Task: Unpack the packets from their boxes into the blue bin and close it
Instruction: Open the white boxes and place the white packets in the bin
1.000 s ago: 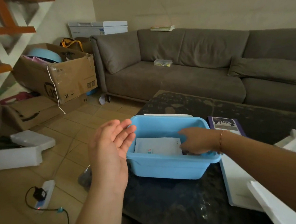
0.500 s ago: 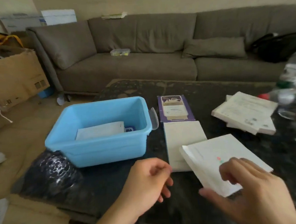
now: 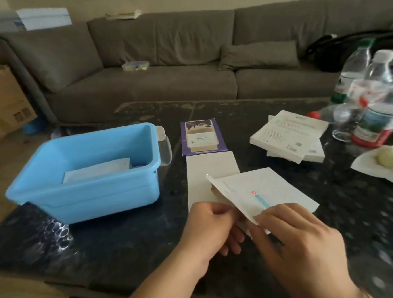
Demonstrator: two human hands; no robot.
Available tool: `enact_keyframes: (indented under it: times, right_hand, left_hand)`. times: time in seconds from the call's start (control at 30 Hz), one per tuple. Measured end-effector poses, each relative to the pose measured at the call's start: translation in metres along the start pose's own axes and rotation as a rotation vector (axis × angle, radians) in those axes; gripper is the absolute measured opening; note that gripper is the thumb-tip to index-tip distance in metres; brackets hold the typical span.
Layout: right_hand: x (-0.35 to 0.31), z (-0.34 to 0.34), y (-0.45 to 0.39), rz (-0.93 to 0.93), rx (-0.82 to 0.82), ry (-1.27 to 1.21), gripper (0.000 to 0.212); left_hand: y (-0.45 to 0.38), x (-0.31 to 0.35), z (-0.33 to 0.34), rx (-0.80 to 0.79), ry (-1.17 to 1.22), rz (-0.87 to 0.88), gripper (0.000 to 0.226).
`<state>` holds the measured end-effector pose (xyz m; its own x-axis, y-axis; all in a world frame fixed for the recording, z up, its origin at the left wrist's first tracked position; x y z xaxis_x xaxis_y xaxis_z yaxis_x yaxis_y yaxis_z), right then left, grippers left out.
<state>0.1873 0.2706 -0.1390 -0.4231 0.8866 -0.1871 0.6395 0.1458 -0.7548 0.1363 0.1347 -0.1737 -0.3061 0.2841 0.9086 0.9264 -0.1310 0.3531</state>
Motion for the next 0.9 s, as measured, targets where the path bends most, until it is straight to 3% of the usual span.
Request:
enact_keyframes:
  times: [0.1, 0.3, 0.43, 0.6, 0.9]
  right_hand:
    - [0.001, -0.001, 0.004, -0.019, 0.015, -0.007, 0.04]
    - [-0.003, 0.003, 0.012, -0.061, 0.027, -0.003, 0.021]
    - [-0.002, 0.005, 0.014, -0.049, 0.014, 0.003, 0.02]
    - [0.003, 0.004, 0.01, -0.019, 0.036, -0.003, 0.016]
    - [0.007, 0.005, 0.002, 0.053, 0.031, -0.029, 0.03]
  left_hand:
    - [-0.003, 0.002, 0.001, -0.009, -0.078, -0.049, 0.029]
    - [-0.008, 0.004, 0.004, 0.094, -0.325, -0.008, 0.034]
    - [-0.006, 0.01, 0.004, 0.225, -0.563, 0.118, 0.016]
    - [-0.005, 0.005, 0.007, 0.159, -0.115, 0.015, 0.026]
    - [0.004, 0.001, -0.007, -0.092, 0.025, 0.021, 0.02]
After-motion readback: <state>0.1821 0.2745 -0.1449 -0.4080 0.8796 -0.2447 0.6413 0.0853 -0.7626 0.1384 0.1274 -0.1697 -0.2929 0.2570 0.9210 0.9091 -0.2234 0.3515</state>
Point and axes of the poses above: each hand's wrist, its own y-axis away from the middle knuckle, its own z-axis out of the palm, x = y × z, the point moved 5 cm from there along -y, towards the middle knuckle, and after that the axes turned 3 degrees about -y, right-handed, at the moved point
